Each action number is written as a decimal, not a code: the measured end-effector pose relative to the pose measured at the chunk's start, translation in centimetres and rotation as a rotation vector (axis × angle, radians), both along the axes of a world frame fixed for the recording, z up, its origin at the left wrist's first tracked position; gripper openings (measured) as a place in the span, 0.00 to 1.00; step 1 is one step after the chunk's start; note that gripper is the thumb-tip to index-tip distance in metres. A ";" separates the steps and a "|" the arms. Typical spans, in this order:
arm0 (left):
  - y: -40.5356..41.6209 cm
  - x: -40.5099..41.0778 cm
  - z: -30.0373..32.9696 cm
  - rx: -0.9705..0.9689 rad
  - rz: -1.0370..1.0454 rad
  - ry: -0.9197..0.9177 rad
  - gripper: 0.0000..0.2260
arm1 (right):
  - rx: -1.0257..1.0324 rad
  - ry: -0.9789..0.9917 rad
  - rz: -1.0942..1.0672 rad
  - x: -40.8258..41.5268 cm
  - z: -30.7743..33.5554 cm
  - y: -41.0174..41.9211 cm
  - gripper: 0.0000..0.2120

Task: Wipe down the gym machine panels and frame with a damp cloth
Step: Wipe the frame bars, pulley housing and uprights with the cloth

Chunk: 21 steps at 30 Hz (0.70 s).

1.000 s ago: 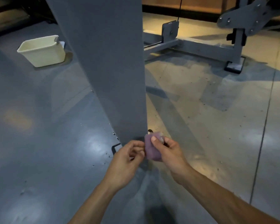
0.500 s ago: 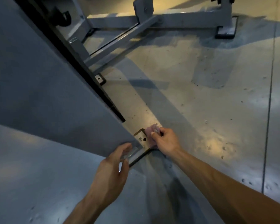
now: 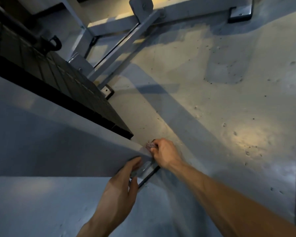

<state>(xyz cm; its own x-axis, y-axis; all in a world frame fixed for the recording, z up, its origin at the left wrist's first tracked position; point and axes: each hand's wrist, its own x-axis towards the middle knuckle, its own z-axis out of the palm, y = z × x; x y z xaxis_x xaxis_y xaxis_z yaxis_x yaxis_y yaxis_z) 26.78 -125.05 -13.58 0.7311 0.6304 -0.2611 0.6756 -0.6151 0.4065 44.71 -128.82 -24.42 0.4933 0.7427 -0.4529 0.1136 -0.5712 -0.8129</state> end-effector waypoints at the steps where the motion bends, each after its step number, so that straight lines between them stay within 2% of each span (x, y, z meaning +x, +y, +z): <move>1: -0.1 0.0 -0.1 0.000 0.001 -0.003 0.25 | -0.008 0.025 -0.022 -0.2 0.2 0.2 0.10; 4: -0.1 0.1 -0.1 0.000 -0.006 -0.012 0.25 | 0.079 0.063 -0.120 -0.2 2.4 0.8 0.12; 8: -0.1 0.2 -0.3 -0.001 -0.002 -0.029 0.25 | 0.253 0.053 -0.130 -0.1 5.2 0.7 0.08; 13: -0.2 0.2 -0.1 0.000 -0.001 -0.062 0.27 | 0.053 0.113 -0.103 0.1 2.9 0.4 0.10; 17: -0.1 0.3 -0.1 0.010 0.007 -0.044 0.26 | 0.178 0.173 -0.115 0.6 5.3 0.8 0.15; 19: -0.1 0.3 -0.2 0.009 0.001 -0.052 0.26 | 0.239 0.202 -0.098 0.8 6.2 0.2 0.14; 21: -0.2 0.3 -0.3 0.000 0.001 -0.062 0.26 | 0.210 0.187 -0.101 0.8 5.8 -0.4 0.13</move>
